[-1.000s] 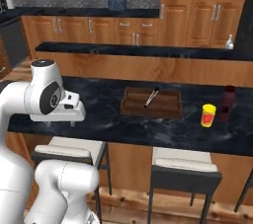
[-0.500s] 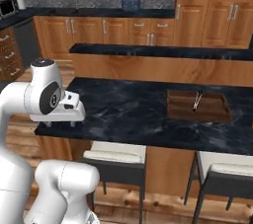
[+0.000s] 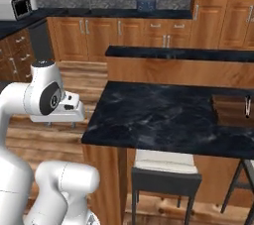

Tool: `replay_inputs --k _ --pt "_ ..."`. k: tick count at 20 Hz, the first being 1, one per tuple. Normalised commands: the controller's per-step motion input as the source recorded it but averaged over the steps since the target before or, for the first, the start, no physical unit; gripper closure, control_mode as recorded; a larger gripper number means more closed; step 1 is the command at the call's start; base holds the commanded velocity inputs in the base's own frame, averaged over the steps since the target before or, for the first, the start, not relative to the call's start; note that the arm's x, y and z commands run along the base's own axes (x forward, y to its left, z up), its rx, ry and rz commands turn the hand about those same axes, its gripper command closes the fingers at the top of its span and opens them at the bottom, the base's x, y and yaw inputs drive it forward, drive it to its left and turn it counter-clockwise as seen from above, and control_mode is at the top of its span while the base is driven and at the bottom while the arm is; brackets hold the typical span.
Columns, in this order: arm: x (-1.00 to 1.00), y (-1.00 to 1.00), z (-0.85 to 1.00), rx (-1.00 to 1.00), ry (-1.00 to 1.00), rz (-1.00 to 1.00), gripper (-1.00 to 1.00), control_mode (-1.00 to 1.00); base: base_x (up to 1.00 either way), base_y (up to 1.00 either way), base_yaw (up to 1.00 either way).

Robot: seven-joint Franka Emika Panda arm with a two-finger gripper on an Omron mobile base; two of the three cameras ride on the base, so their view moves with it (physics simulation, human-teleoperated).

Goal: Place the drinks on the dining counter in a tight cluster.

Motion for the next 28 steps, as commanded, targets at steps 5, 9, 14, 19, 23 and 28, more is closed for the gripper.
replay_inputs --k 5,9,14,19,23,28 --pt "0.00 0.00 0.00 0.00 0.00 0.00 -1.00 1.00 0.32 0.83 0.00" --pt "0.00 0.00 0.00 0.00 0.00 0.00 -1.00 1.00 0.36 0.79 0.00" --pt "0.00 0.00 0.00 0.00 0.00 0.00 -1.00 1.00 0.37 0.78 0.00" --pt "0.00 0.00 0.00 0.00 0.00 0.00 -1.00 1.00 0.56 0.63 -0.09" --pt "0.00 0.00 0.00 0.00 0.00 0.00 -1.00 1.00 0.70 0.50 -0.19" --pt "0.00 0.00 0.00 0.00 0.00 0.00 -1.00 1.00 0.84 0.37 -0.14"
